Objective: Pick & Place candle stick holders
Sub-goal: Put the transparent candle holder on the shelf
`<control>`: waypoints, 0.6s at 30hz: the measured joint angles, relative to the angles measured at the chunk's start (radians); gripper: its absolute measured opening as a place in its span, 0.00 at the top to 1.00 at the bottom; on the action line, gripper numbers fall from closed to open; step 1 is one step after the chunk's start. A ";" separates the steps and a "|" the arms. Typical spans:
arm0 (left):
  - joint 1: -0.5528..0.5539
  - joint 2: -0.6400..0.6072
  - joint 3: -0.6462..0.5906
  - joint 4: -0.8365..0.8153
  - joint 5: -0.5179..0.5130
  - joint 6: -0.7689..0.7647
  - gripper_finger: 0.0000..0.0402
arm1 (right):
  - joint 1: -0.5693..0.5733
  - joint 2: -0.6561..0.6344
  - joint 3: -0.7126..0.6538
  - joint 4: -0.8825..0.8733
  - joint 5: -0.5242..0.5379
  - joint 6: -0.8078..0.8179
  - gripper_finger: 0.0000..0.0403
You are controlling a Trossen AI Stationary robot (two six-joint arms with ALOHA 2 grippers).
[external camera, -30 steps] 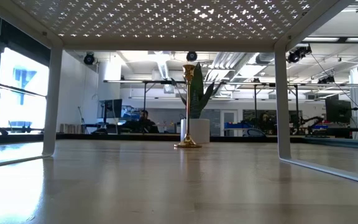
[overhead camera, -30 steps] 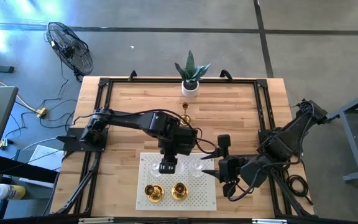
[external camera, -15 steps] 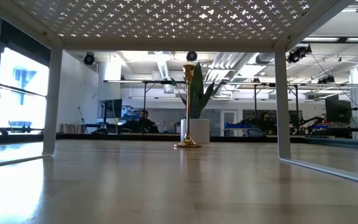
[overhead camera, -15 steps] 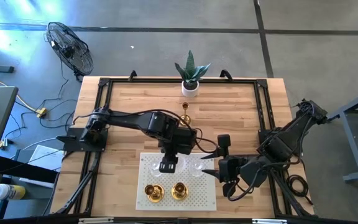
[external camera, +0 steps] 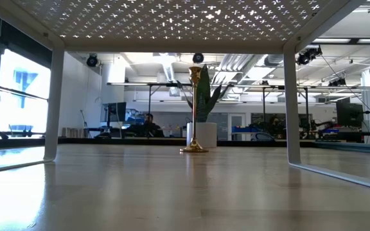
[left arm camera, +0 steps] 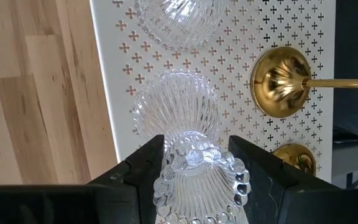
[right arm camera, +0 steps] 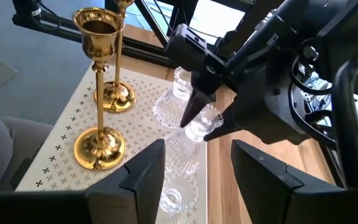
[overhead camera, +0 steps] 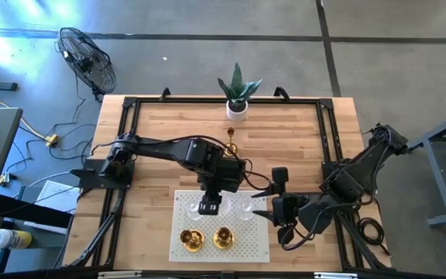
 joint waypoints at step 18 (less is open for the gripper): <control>-0.002 0.001 -0.001 -0.016 -0.034 -0.022 0.59 | 0.000 0.000 0.000 0.000 0.000 0.000 0.56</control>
